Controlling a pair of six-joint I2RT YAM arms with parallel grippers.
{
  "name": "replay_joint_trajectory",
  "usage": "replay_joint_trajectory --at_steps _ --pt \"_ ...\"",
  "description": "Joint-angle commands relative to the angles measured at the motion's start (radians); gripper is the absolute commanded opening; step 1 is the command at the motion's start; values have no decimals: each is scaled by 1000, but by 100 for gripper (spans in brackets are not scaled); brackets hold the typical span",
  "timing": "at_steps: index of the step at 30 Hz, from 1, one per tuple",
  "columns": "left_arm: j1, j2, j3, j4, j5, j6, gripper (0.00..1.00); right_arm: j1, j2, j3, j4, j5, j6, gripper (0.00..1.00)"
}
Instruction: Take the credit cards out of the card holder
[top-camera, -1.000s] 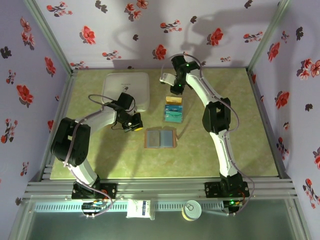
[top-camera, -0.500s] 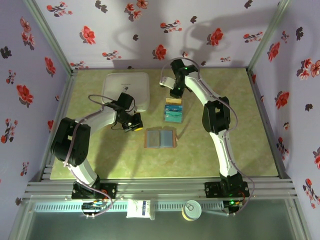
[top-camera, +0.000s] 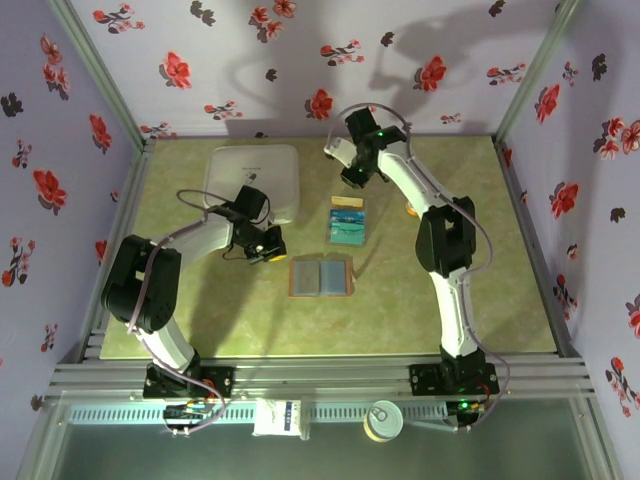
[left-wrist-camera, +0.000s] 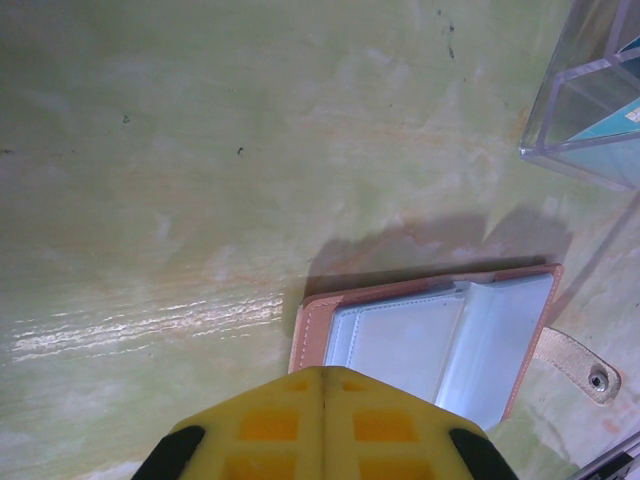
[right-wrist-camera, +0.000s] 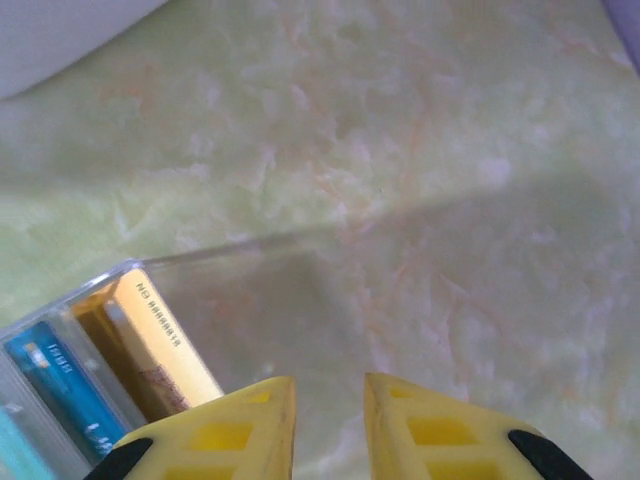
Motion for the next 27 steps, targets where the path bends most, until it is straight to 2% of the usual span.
replay_joint_trajectory --at_steps 1,9,16,21,27 --pt "10 -30 -24 12 20 24 0 35 -114 -118 103 47 236 26" --pt "7 -48 -58 54 42 13 0 150 -338 -478 293 83 653 26" --pt "5 -77 -98 78 59 14 0 229 -432 -680 339 -18 1008 23" --pt "-1 -84 -126 86 63 17 0 304 -463 -775 338 -57 1154 24" --pt "-11 -82 -160 125 64 -1 0 399 -514 -906 433 -79 1264 25"
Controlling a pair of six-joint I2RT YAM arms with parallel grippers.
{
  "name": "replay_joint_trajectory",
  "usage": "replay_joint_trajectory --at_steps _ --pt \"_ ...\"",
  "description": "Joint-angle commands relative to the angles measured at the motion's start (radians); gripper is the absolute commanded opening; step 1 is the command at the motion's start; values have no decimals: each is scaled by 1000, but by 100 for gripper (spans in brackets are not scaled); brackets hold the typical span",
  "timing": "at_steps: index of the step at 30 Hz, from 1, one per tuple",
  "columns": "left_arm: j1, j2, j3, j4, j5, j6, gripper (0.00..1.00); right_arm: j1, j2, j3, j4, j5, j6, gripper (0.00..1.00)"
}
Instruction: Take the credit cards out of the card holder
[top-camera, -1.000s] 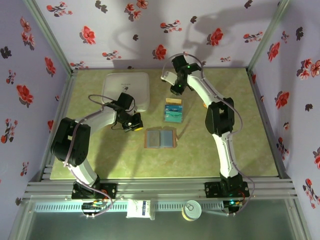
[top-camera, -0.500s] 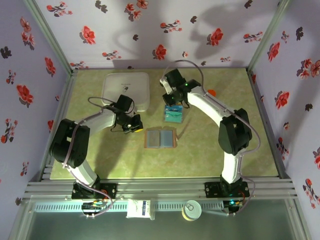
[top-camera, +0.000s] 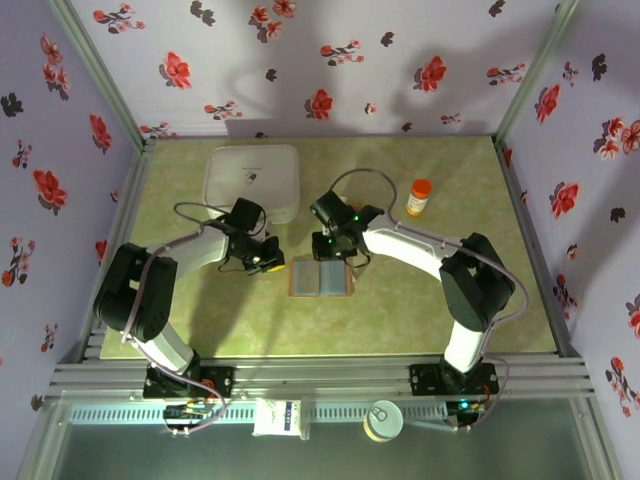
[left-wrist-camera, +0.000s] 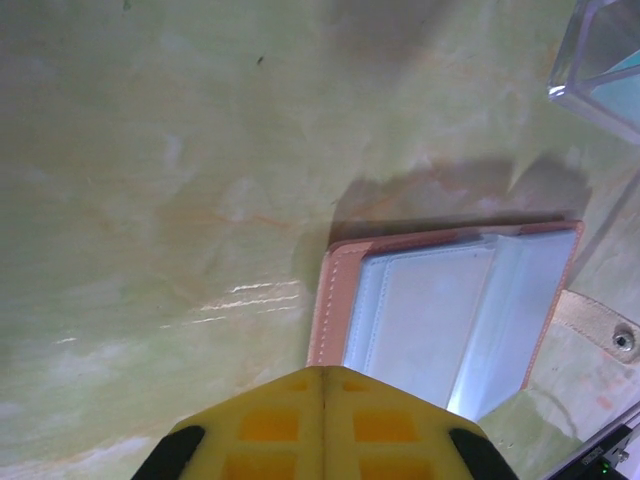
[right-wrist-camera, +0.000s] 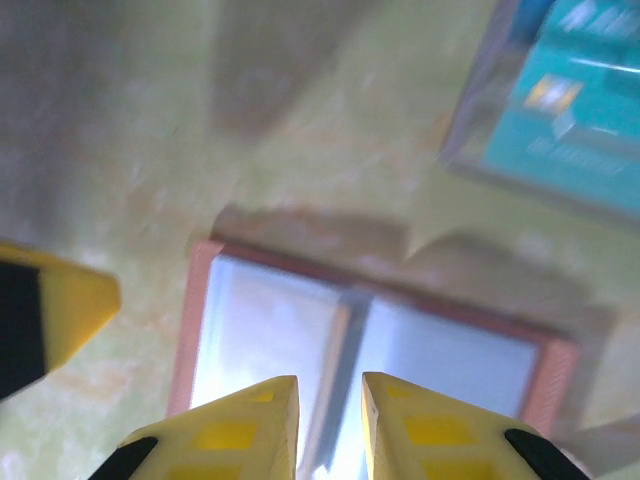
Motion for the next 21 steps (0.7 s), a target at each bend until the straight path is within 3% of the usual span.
replay_joint_trajectory --at_steps 1,13,21 --pt "-11 -14 -16 28 16 -3 0 39 -47 -53 67 -35 123 25" --pt "-45 13 -13 25 -5 -14 0 70 -20 -162 240 -164 247 32" --pt "-63 27 -20 38 11 -14 0 70 29 -153 268 -174 267 30"
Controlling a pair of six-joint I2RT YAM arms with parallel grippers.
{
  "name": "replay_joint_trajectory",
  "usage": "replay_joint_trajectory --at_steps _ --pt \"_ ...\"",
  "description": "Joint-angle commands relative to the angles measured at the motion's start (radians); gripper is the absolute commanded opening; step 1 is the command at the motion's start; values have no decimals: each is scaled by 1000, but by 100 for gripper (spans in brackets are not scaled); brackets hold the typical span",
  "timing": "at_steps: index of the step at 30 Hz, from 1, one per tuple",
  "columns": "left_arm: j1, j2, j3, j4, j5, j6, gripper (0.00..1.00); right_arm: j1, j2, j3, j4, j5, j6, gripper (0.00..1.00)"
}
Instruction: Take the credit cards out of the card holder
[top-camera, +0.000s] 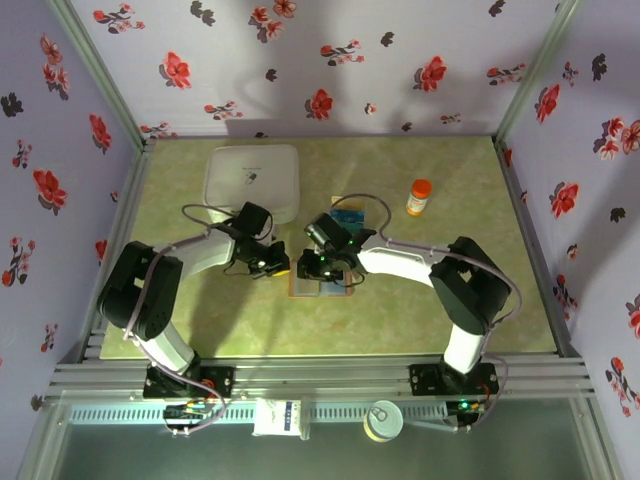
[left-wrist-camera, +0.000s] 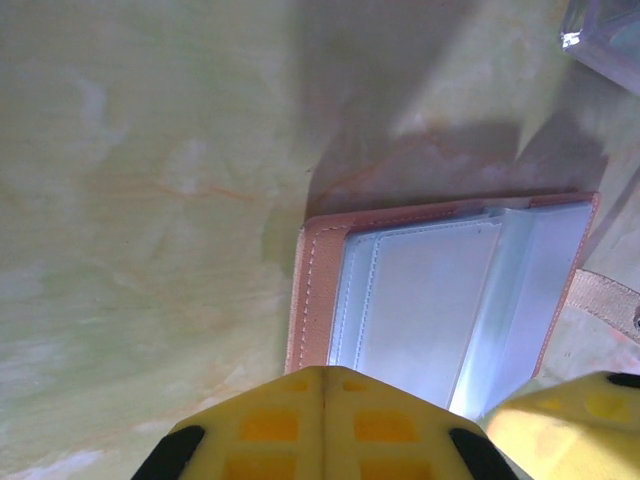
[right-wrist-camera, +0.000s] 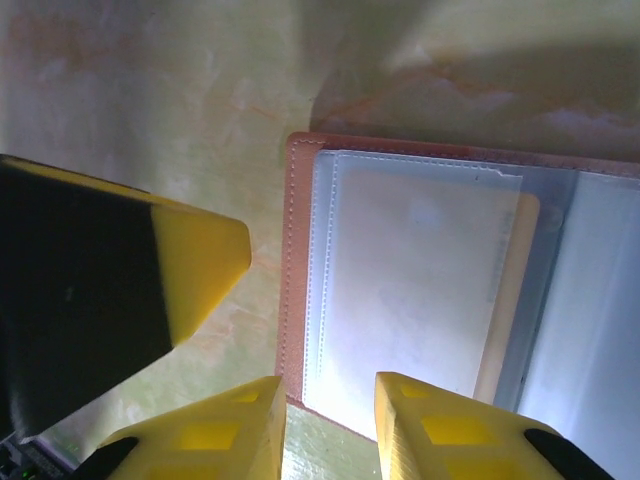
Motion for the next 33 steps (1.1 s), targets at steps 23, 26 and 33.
replay_joint_trajectory --at_steps 23,26,33 --pt "-33 81 -2 -26 -9 5 0 -5 67 25 -64 49 11 30" --pt "-33 85 7 -37 -16 11 0 -11 58 17 -67 53 12 30" --pt "-33 89 19 -57 -32 23 0 -30 16 -16 -69 60 7 30"
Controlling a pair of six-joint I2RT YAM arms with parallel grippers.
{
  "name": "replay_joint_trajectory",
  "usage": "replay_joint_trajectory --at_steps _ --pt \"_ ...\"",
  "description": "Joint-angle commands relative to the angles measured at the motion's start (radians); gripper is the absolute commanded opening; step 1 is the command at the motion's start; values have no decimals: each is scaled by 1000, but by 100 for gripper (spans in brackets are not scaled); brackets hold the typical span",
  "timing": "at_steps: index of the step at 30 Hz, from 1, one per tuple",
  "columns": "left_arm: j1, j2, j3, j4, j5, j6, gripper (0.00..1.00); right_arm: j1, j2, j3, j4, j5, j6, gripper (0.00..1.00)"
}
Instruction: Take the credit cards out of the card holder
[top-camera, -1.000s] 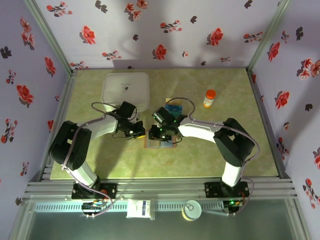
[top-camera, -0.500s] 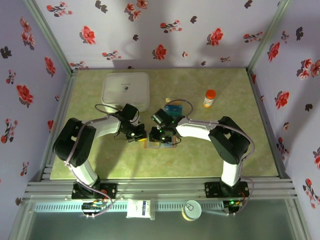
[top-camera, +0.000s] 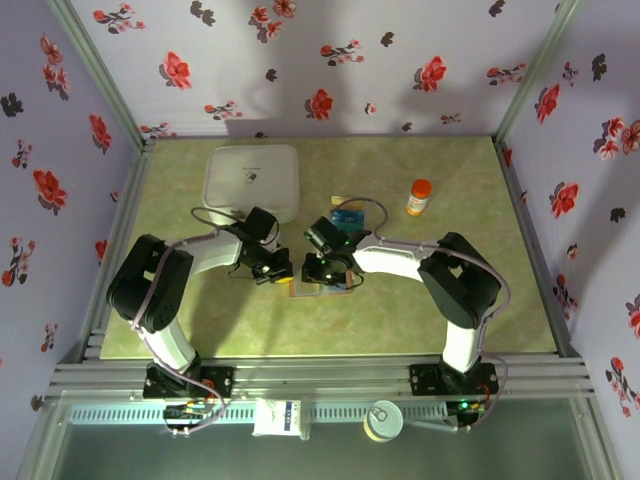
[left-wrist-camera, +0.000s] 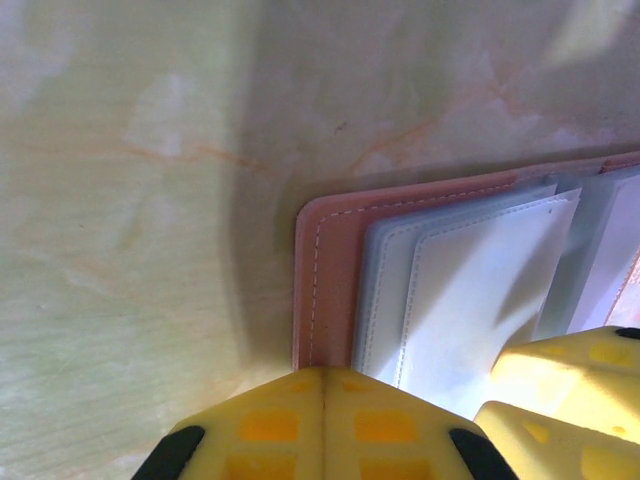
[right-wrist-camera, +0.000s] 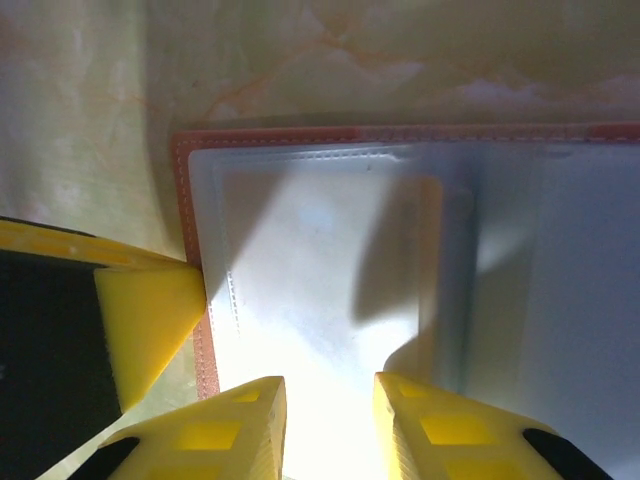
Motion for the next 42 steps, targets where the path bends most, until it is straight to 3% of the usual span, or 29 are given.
replay_joint_trajectory --at_steps 1,27,33,42 --pt "-5 22 16 -52 -35 21 0 -20 -43 -26 -34 29 0 30" --pt "22 -39 102 -125 -61 36 0 -80 -57 -177 192 -112 77 28" --pt "21 -77 69 -60 -14 -20 0 -89 -52 -205 243 -130 102 27" --pt "-4 -87 9 57 29 -93 10 -101 -47 -239 296 -151 124 27"
